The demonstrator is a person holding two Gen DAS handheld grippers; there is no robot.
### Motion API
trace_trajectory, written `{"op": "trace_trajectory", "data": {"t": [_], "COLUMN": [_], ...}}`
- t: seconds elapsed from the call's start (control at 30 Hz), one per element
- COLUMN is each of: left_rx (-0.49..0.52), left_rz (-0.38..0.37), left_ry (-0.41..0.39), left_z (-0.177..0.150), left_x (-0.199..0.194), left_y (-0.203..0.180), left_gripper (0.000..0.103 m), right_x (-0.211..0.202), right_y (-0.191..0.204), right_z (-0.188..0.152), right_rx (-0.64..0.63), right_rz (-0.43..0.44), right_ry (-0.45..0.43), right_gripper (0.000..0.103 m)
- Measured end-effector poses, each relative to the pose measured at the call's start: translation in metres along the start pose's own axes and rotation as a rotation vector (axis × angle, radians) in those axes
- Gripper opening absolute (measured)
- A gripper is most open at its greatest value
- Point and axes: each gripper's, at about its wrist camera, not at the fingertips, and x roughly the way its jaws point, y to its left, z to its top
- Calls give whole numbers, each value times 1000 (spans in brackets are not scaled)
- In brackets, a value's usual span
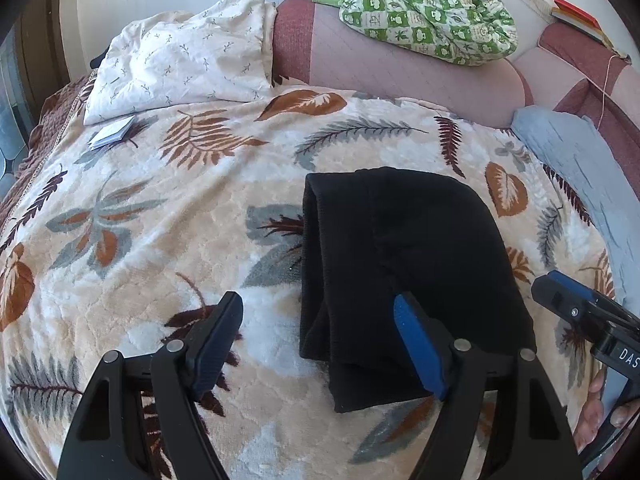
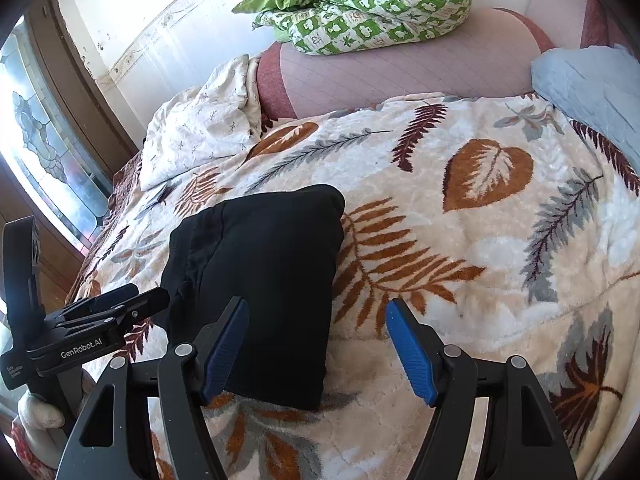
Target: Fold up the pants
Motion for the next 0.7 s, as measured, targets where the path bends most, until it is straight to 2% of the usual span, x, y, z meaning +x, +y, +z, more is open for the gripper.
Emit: {"op": "trace_trajectory", "data": {"t": [0.33,0.37,0.47,0.57,0.7], "left_rx": [-31,-46,-155,-271,-339], "left_rz": [-39,-69,-224,-363,-456], "left_ry": [24,26,52,99,142], "left_z": [3,4,6,6,2], "left_x": [9,8,10,22,39], "left_y": [3,6,24,43,51], "left_gripper": [77,77,77,77,77], "right_x": [17,18,21,28,48], "right_y": [-9,-10,-14,-23,-40], "right_z": [4,5,7,12,17], "right_rx": [36,39,63,125,253], "right_rz": [7,9,40,116,222], "right_ry": [31,34,45,72,119], "right_gripper": [76,76,76,78,79]}}
